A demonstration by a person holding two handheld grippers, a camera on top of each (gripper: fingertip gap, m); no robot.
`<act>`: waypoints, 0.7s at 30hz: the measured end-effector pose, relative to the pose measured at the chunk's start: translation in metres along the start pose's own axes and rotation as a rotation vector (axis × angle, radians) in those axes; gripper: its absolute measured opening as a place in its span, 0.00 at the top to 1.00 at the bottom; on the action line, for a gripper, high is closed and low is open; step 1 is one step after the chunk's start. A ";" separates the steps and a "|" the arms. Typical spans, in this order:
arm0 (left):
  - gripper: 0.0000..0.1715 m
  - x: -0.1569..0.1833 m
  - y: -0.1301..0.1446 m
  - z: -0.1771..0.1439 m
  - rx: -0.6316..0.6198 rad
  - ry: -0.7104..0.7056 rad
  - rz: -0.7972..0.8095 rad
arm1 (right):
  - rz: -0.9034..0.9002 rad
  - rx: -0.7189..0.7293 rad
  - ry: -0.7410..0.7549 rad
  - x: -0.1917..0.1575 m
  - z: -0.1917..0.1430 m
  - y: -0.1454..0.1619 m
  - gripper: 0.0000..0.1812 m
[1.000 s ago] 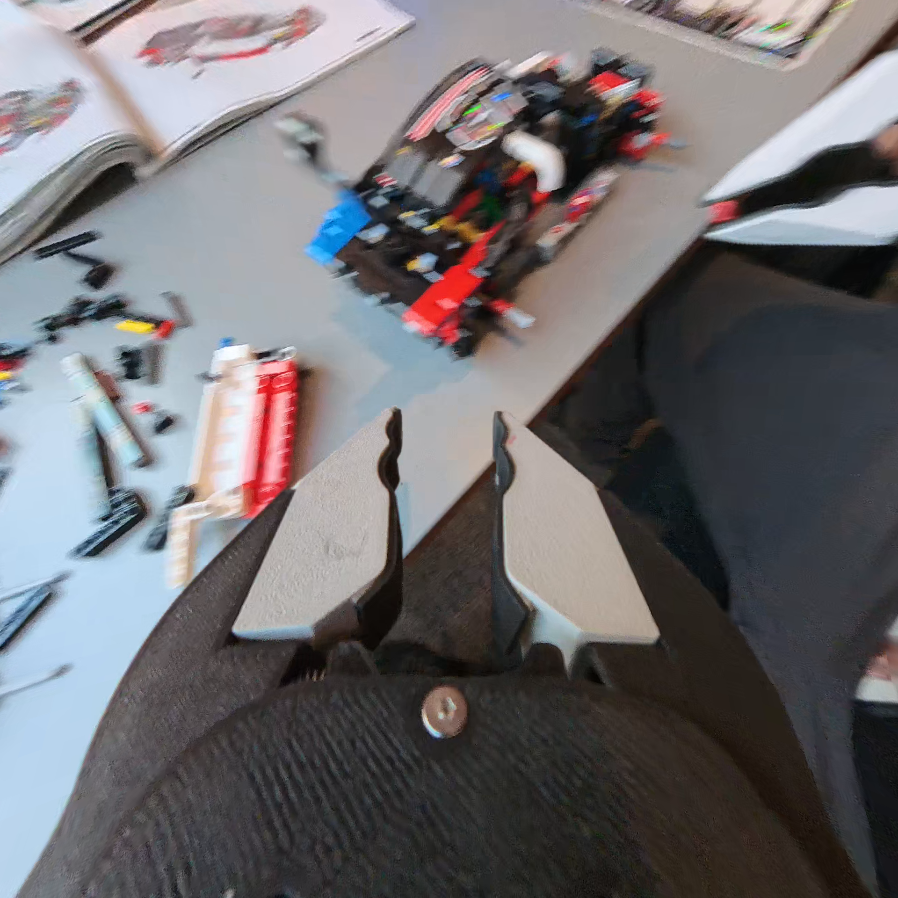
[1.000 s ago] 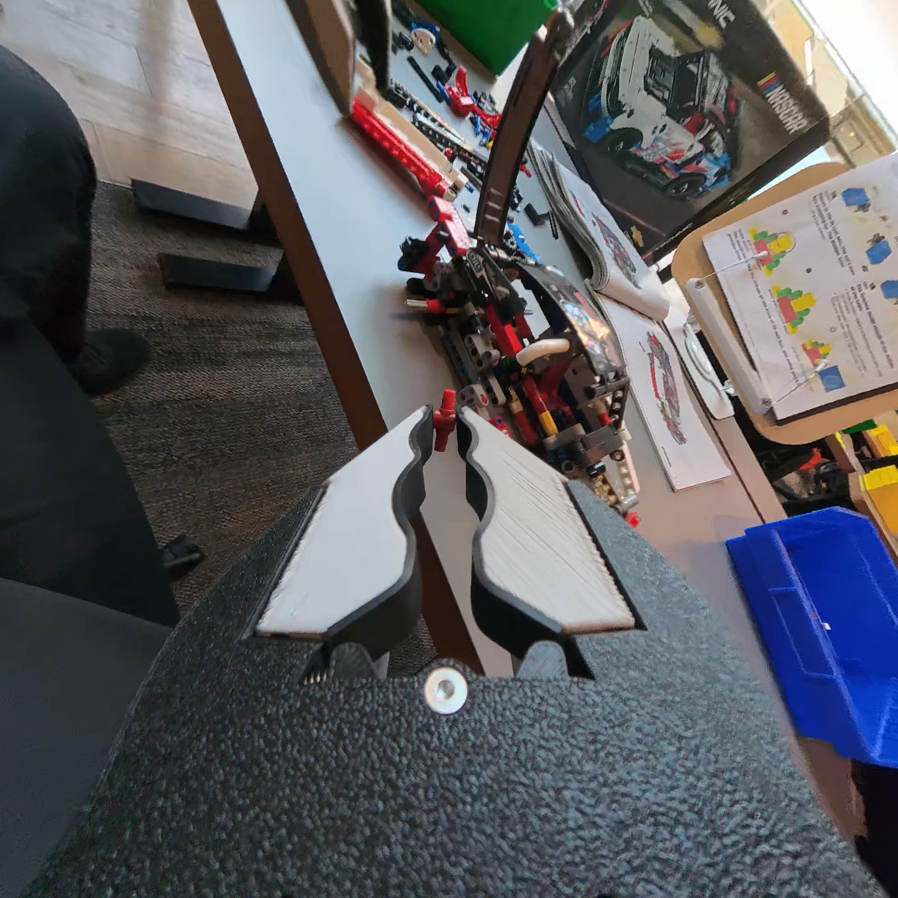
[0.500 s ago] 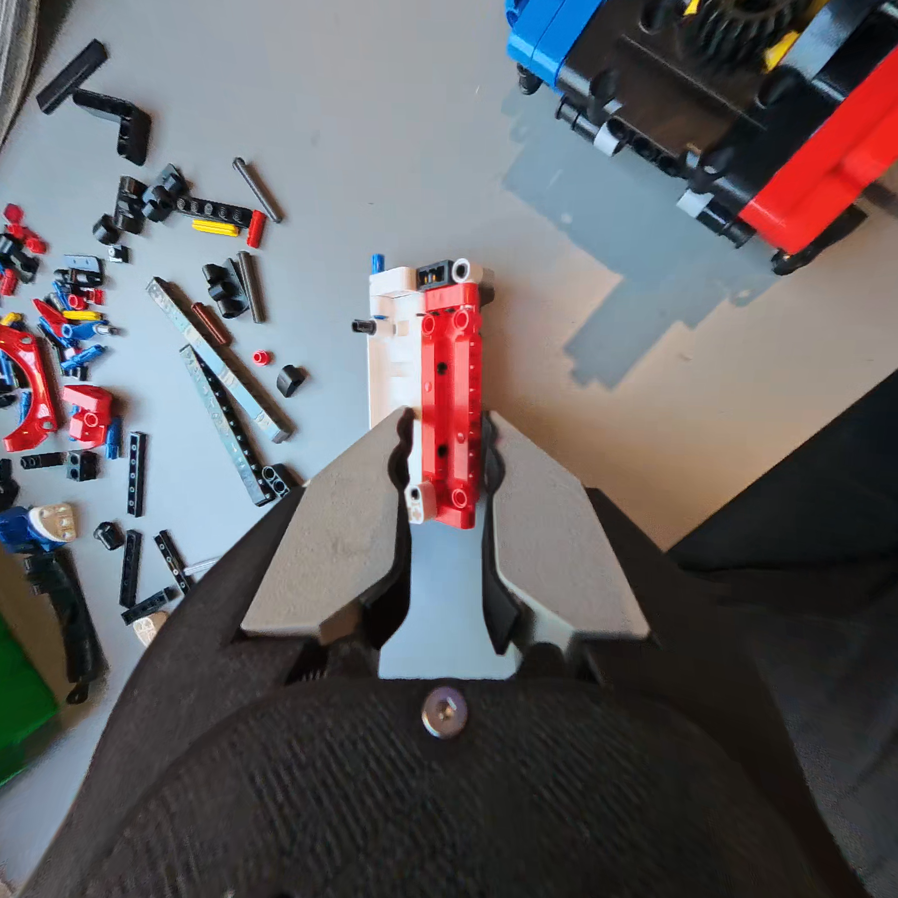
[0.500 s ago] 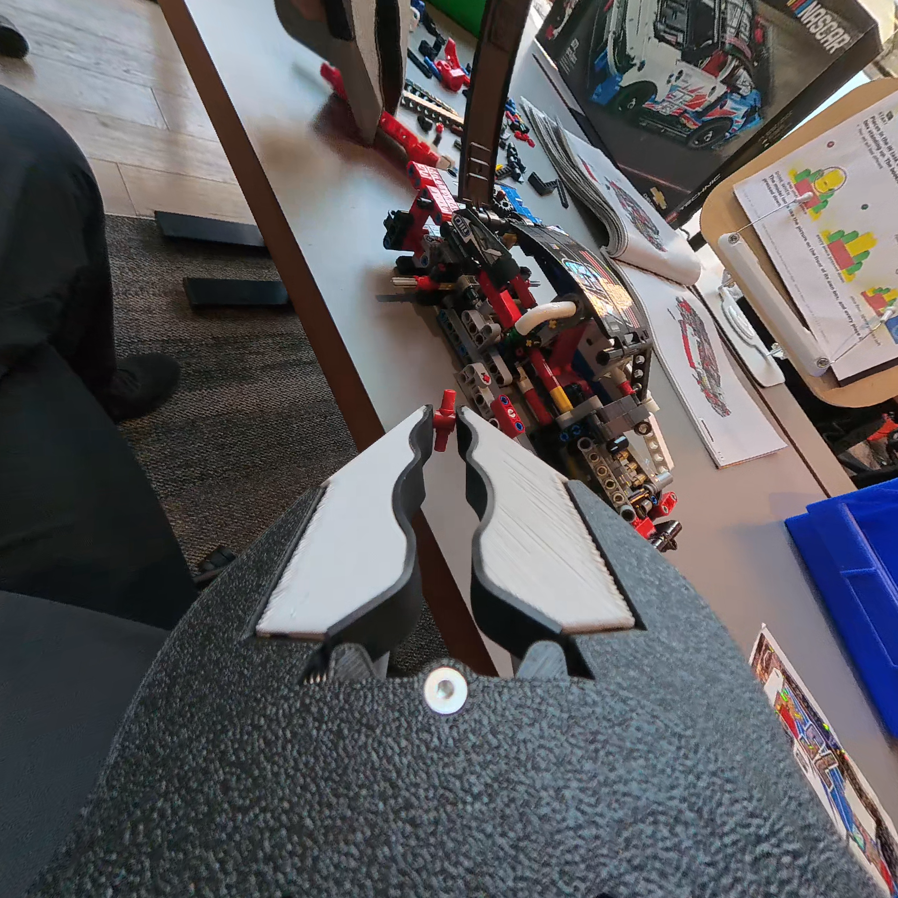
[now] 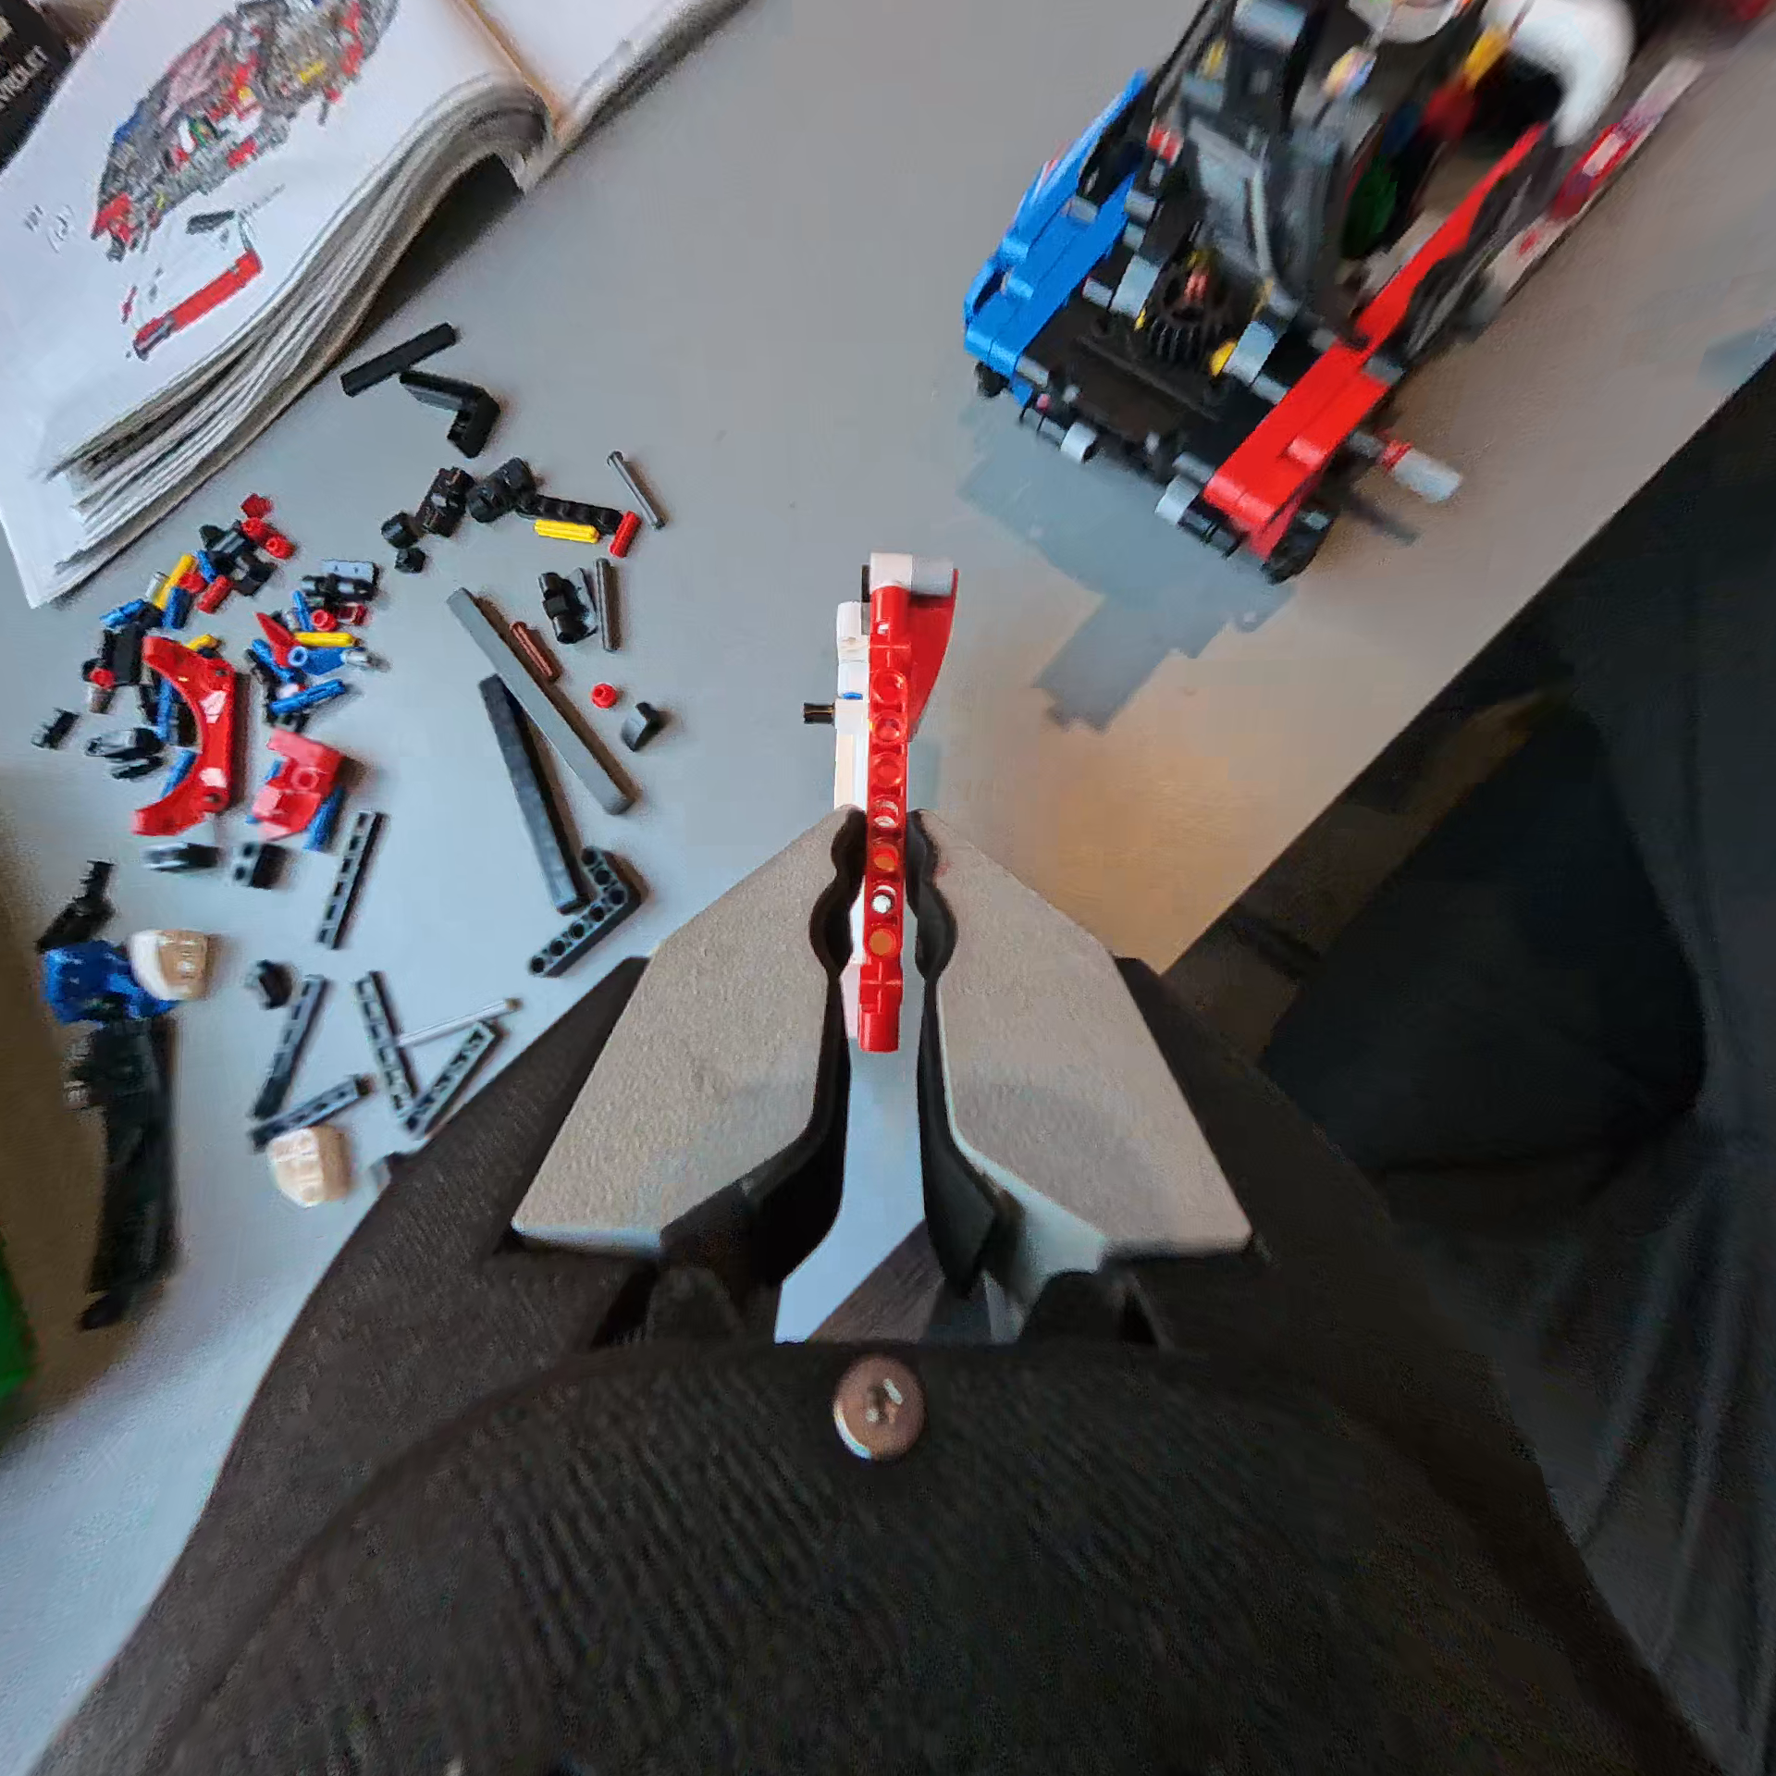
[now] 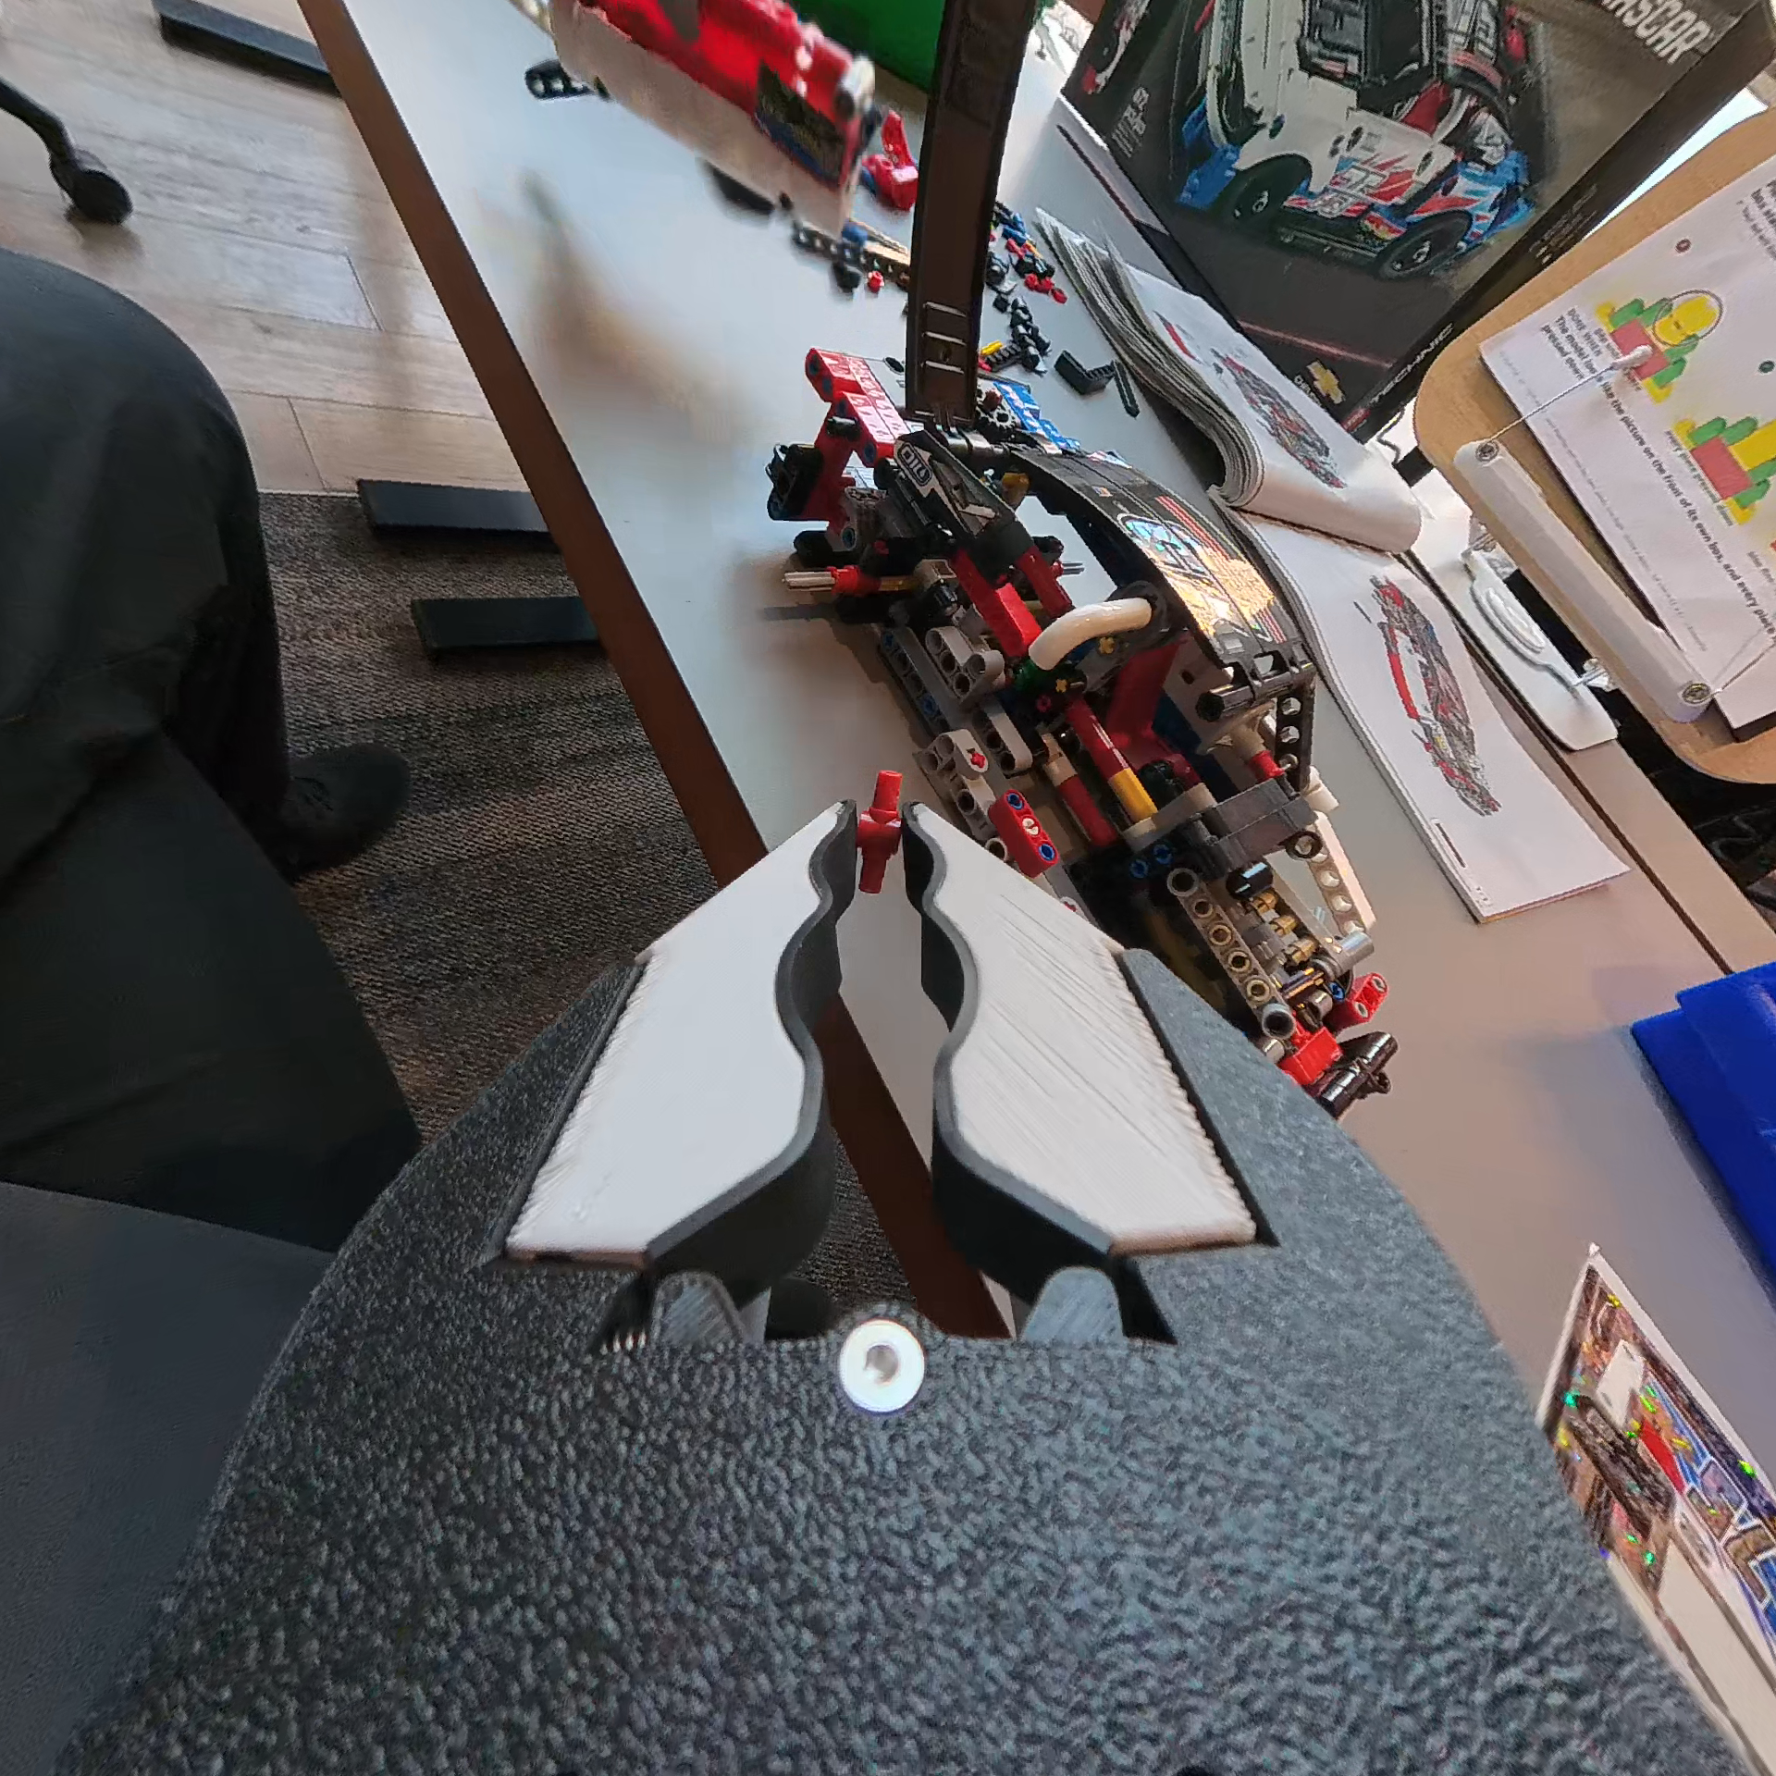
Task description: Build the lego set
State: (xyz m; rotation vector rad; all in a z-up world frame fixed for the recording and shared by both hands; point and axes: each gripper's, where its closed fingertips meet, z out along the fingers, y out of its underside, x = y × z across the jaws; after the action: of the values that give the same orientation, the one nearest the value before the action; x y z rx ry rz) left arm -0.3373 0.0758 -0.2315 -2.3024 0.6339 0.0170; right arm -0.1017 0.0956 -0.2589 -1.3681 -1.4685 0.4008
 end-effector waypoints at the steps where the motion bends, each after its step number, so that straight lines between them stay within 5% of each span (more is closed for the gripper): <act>1: 0.97 0.002 -0.003 -0.006 0.060 0.040 -0.057 | 0.007 0.001 -0.003 0.000 0.000 0.000 0.96; 5: 0.98 0.011 -0.016 -0.032 0.311 0.204 -0.195 | 0.072 0.011 -0.029 -0.002 0.000 0.000 0.96; 9: 0.97 0.017 -0.011 -0.043 0.409 0.367 -0.426 | 0.149 0.029 -0.052 0.000 0.001 0.000 0.96; 21: 0.97 0.081 -0.012 -0.061 0.512 0.556 -0.510 | 0.346 0.085 -0.140 0.000 0.001 -0.003 0.96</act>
State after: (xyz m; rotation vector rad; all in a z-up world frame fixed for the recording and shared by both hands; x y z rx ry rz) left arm -0.2713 0.0076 -0.1951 -1.8883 0.2463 -0.9393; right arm -0.1037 0.0950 -0.2568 -1.5536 -1.3087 0.7844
